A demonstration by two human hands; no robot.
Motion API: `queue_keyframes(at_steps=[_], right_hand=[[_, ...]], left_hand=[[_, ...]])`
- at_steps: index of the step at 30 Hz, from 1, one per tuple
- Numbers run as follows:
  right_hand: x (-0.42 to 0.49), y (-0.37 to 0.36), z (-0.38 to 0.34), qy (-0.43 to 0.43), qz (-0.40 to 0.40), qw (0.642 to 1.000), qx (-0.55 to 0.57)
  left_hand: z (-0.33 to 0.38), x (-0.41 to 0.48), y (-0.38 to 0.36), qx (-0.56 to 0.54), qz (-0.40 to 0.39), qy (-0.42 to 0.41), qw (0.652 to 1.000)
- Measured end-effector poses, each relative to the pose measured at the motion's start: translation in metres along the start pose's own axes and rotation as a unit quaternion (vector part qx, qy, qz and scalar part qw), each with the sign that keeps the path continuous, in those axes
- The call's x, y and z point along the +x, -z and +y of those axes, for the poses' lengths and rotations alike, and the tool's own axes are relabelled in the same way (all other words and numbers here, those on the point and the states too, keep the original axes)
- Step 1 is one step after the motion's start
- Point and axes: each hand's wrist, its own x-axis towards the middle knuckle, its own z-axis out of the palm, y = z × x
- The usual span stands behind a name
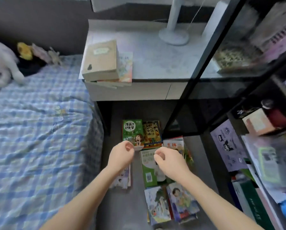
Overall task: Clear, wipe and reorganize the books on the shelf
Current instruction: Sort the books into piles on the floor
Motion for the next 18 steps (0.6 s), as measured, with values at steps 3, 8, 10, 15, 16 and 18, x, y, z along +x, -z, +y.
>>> queue_keyframes(at_steps=[3, 8, 10, 15, 16, 18], right_hand=[[0.013, 0.060, -0.025, 0.024, 0.059, 0.997, 0.041], [0.052, 0.116, -0.054, -0.008, 0.098, 0.980, 0.170], [0.067, 0.124, -0.065, -0.018, 0.098, 0.975, 0.197], [0.120, 0.153, -0.090, -0.030, 0.124, 0.983, 0.132], [0.133, 0.160, -0.094, -0.032, 0.139, 0.984, 0.106], [0.164, 0.173, -0.101, -0.041, 0.159, 0.984, 0.074]], left_hand=[[0.053, 0.023, 0.035, -0.031, 0.063, -0.037, 0.997], [0.093, 0.065, 0.088, -0.057, 0.181, -0.041, 0.981], [0.092, 0.087, 0.109, -0.043, 0.220, -0.025, 0.974], [0.103, 0.162, 0.148, 0.139, 0.234, -0.096, 0.958], [0.111, 0.176, 0.151, 0.171, 0.217, -0.144, 0.950], [0.133, 0.208, 0.149, 0.216, 0.160, -0.223, 0.937]])
